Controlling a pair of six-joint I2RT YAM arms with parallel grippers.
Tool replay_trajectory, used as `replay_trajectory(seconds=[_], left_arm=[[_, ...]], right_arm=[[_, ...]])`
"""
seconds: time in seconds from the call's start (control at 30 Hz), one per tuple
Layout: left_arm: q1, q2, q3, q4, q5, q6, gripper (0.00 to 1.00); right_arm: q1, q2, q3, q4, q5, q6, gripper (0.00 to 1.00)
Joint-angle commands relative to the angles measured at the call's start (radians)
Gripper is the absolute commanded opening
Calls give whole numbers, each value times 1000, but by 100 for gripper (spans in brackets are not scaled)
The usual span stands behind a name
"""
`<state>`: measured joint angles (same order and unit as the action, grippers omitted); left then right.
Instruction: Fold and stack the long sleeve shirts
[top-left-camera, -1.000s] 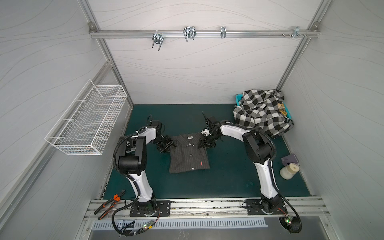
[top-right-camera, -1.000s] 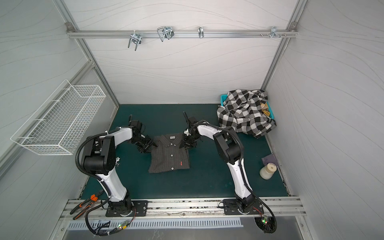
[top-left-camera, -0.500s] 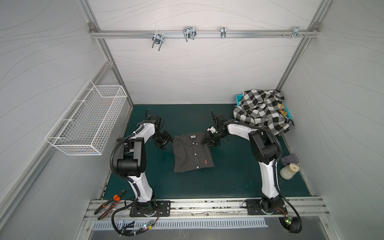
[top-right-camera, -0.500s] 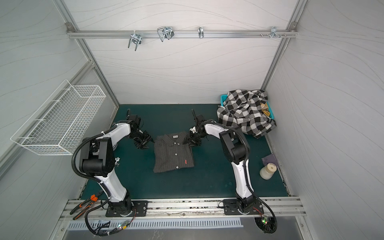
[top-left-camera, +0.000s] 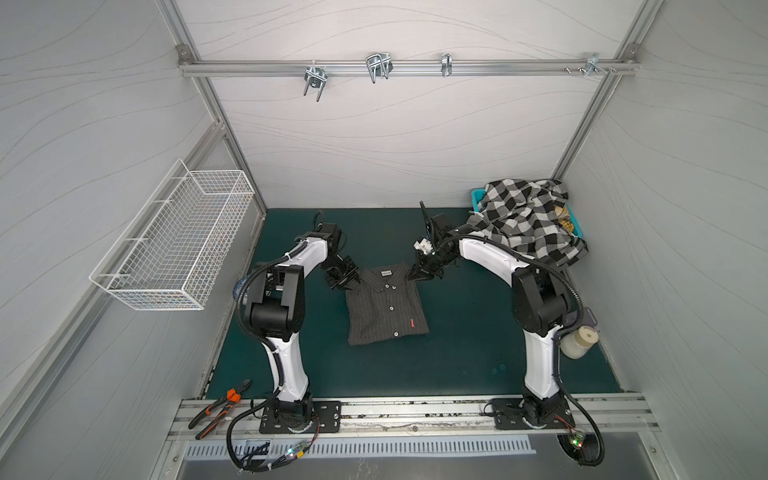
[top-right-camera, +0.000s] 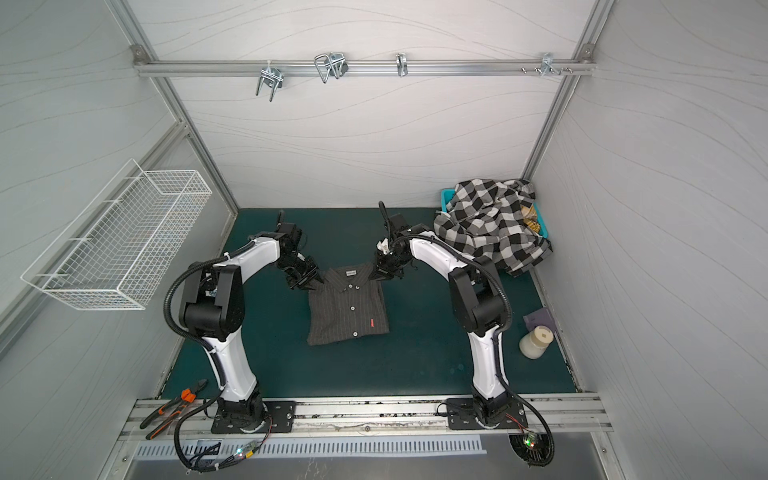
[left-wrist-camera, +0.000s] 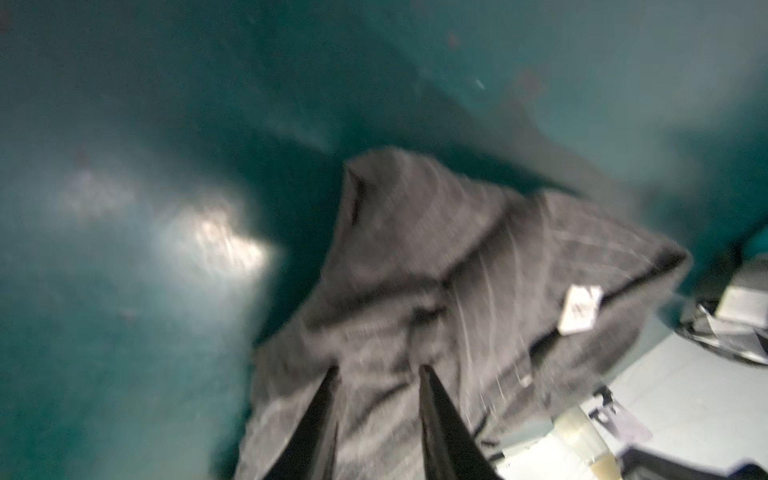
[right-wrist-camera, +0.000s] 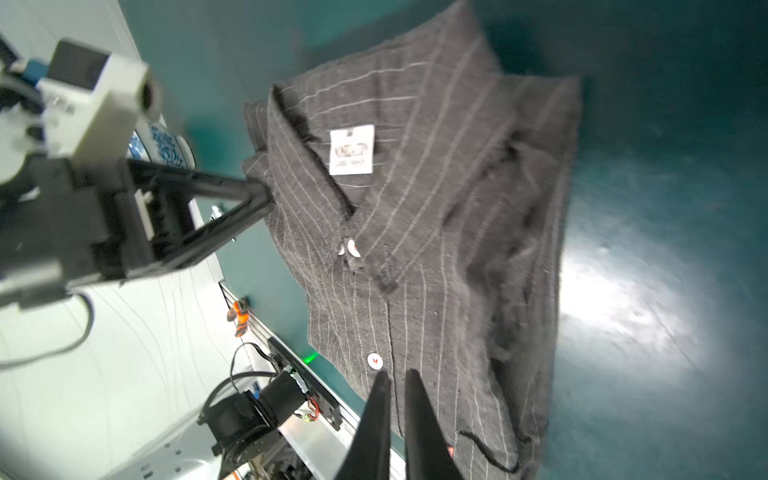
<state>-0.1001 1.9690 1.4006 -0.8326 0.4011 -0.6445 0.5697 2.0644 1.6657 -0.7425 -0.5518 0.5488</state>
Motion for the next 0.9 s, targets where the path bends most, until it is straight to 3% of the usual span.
replay_trajectory(seconds=[0.0,0.23,0.37,0.67,0.87], left_arm=[[4,48,63,-23,-52,27,32],[-2,132,82,-16,-64,36,31],[-33,166,91,-1,-52,47,30],[-107,195,130,5,-17,29,30],[-96,41,181,-80,-107,-13,48]], right_arm=[[9,73,21,-24,-21,-17,9],[-44,146,-24,29,-16,-1,8],[-35,148,-75,16,-2,-54,7],[-69,12,-244,18,41,-72,6],[-85,-84,-190,-79,89,-94,8]])
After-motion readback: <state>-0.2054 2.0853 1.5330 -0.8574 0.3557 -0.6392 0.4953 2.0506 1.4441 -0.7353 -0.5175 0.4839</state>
